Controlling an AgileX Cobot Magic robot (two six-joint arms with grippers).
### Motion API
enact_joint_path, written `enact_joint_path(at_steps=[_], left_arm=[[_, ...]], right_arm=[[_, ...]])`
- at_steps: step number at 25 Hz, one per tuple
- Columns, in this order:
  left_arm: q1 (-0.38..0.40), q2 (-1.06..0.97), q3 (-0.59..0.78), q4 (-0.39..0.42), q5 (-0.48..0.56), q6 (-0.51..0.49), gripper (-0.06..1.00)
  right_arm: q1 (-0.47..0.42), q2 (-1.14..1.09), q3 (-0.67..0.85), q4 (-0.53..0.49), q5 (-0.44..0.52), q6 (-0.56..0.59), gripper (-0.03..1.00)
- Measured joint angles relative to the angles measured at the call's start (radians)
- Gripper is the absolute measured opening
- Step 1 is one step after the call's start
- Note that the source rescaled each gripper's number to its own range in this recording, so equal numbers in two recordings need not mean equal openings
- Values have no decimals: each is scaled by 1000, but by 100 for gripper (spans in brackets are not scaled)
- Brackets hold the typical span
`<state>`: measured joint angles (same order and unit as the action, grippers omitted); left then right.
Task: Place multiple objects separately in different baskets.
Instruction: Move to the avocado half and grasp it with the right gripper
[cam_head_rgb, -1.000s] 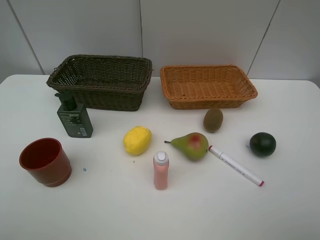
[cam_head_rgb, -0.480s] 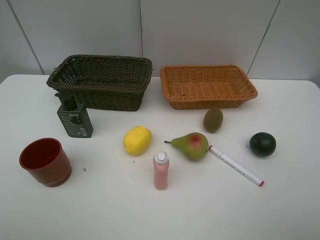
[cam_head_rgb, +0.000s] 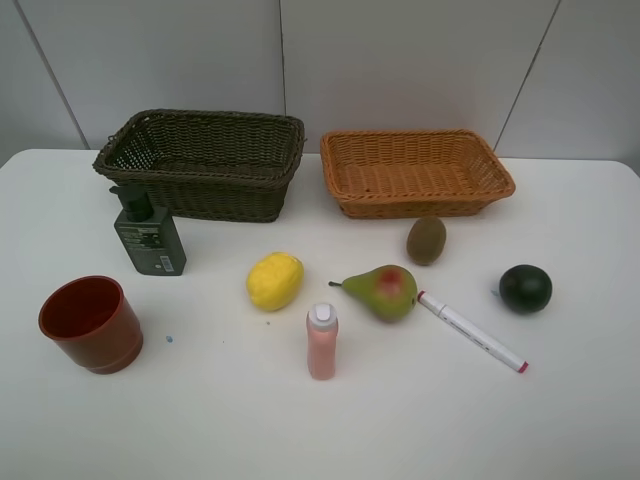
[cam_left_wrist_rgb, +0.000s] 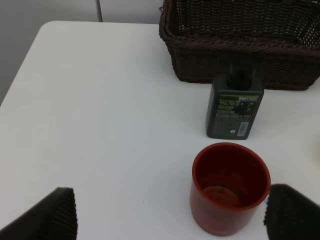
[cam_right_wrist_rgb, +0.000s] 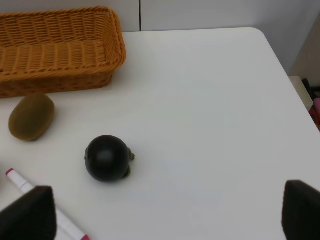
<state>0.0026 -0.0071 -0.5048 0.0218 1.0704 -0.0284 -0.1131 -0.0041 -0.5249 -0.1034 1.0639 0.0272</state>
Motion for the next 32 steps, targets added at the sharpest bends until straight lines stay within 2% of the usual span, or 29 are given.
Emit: enact_joint_path(at_steps=[32], left_arm=[[0,0,0,0,0,0,97]], right_arm=[[0,0,0,0,0,0,98]])
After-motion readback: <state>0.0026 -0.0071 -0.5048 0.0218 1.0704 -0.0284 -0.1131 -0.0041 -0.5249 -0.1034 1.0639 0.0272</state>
